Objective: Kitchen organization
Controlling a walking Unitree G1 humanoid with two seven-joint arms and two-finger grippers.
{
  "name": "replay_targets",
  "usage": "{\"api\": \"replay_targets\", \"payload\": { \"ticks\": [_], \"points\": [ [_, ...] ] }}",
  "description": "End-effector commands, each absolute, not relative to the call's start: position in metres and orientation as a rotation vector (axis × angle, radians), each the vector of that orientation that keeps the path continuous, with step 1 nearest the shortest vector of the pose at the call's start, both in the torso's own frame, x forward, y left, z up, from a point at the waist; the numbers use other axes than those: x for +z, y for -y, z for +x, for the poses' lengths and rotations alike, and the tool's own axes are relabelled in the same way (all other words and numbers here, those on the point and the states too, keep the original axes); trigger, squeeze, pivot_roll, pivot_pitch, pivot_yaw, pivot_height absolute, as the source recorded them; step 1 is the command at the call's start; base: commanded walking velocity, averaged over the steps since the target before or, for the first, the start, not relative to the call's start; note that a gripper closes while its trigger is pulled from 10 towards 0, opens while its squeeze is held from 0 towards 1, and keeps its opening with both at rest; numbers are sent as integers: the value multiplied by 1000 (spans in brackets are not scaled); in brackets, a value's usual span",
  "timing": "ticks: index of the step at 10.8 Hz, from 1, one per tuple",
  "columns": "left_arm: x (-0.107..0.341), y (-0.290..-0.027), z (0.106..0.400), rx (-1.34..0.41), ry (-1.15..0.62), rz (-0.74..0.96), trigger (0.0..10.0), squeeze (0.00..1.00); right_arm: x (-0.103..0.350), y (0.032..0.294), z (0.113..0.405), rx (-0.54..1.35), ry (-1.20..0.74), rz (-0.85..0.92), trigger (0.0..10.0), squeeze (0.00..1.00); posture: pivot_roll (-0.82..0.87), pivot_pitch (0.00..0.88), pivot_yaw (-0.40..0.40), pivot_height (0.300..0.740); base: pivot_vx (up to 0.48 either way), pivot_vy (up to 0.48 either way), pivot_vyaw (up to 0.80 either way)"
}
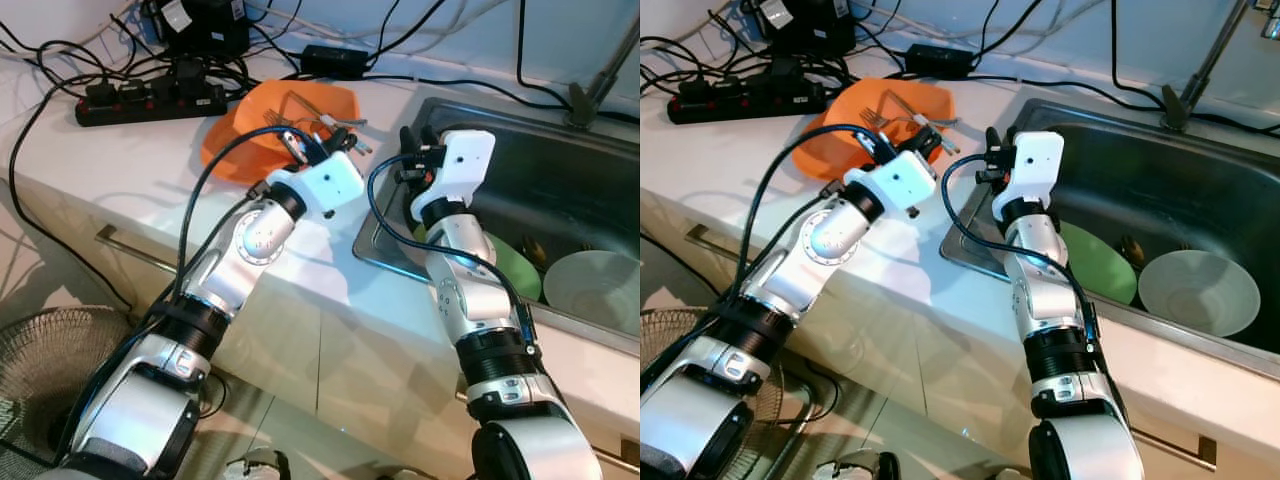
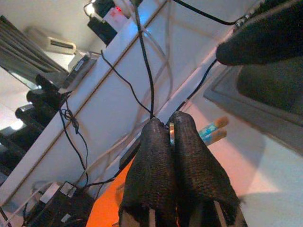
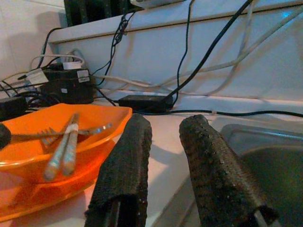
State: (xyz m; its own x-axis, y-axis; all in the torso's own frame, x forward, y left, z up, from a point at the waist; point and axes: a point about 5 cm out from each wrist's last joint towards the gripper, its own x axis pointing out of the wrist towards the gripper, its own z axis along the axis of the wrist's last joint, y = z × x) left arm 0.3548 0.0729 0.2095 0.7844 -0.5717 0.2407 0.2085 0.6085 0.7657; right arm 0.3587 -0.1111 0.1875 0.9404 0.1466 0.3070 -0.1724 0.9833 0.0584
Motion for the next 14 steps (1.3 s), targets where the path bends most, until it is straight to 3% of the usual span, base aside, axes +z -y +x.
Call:
{"api": "replay_targets", "payload": {
  "ticks": [1, 7, 14],
  "points": [
    [213, -74, 352, -477, 504, 785, 10000, 0, 184, 113, 359, 153, 293, 98, 10000, 0, 90, 59, 13, 740, 0, 0, 0],
    [239, -80, 323, -536, 473, 722, 10000, 0, 185, 113, 360, 158, 290, 95, 10000, 0, 106, 62, 5, 740, 0, 0, 0],
    [257, -94, 311, -651, 360, 671, 10000, 0, 184, 112, 362, 166, 281, 86, 10000, 0, 116, 57, -4, 740, 0, 0, 0]
  ]
}}
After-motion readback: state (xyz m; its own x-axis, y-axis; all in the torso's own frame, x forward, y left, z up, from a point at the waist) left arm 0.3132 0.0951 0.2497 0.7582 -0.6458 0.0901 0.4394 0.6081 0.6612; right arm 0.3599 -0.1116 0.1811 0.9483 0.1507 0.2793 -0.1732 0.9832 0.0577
